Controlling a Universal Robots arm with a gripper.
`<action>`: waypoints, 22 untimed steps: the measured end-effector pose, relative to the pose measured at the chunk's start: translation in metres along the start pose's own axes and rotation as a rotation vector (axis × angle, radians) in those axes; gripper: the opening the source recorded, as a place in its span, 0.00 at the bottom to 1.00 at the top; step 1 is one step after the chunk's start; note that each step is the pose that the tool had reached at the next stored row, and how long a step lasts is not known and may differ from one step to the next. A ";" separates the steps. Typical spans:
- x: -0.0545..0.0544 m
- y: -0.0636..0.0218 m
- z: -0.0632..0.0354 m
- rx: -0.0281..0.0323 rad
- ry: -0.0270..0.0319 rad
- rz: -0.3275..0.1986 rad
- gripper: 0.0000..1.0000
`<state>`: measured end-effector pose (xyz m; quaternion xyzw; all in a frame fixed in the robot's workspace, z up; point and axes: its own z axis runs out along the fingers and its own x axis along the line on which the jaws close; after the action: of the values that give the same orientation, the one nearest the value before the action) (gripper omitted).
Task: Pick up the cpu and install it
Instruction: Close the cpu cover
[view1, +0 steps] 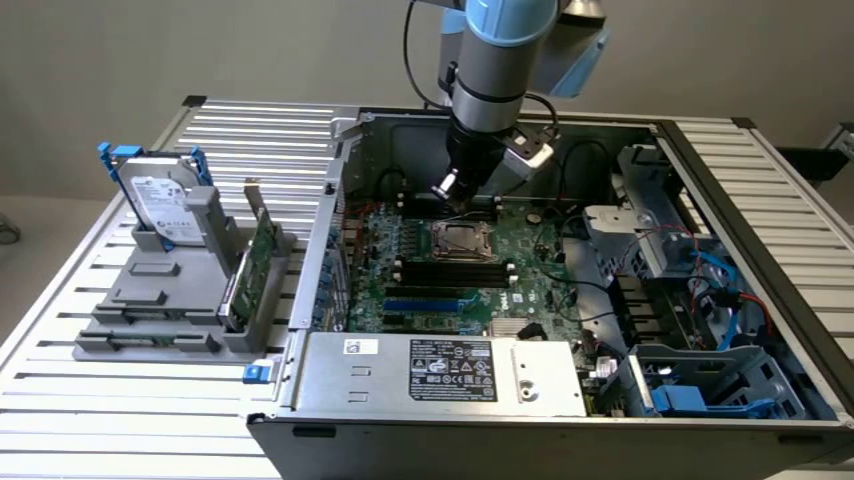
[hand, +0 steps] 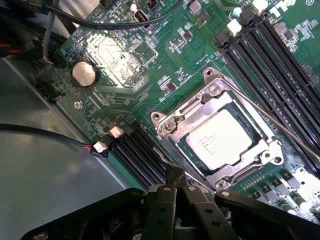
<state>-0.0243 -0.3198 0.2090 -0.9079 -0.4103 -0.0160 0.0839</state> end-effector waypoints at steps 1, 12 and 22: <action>0.000 0.0002 0.0000 0.0002 -0.0002 -0.001 0.11; 0.005 0.0060 0.0018 -0.0001 0.0001 -0.001 0.11; 0.006 0.0075 0.0048 -0.0002 0.0000 -0.001 0.11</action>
<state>-0.0152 -0.3198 0.2038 -0.9078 -0.4107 -0.0161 0.0838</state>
